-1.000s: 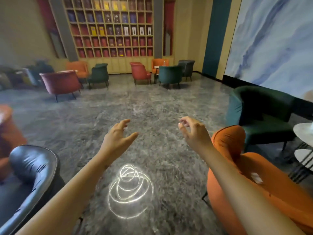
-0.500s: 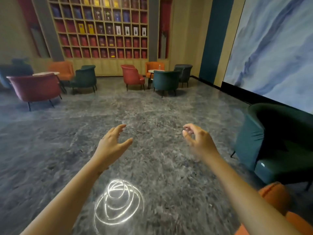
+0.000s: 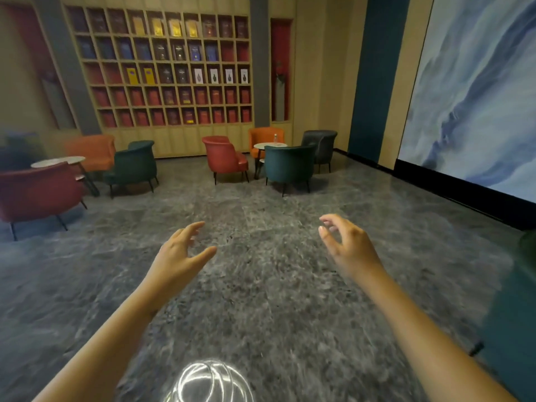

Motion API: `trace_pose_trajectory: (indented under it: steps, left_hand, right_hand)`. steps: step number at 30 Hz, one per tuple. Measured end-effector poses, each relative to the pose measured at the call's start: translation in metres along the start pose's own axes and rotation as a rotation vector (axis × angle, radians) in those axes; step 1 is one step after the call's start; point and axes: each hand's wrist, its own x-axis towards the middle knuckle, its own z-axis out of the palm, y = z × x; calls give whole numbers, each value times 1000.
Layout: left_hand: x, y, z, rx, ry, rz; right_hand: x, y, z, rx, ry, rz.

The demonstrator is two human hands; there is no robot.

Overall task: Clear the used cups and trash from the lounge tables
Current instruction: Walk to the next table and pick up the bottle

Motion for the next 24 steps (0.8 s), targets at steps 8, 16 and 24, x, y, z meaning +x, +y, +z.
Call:
trace_pose_trajectory:
  steps: [8, 16, 24]
  left_hand:
    - [269, -117, 68, -50, 41, -11]
    - [576, -178, 105, -97, 64, 73]
    - [838, -273, 192, -98, 43, 107]
  right_hand:
    - [237, 80, 182, -3, -62, -47]
    - [498, 135, 313, -12, -36, 0]
    - [718, 246, 458, 3, -2, 19]
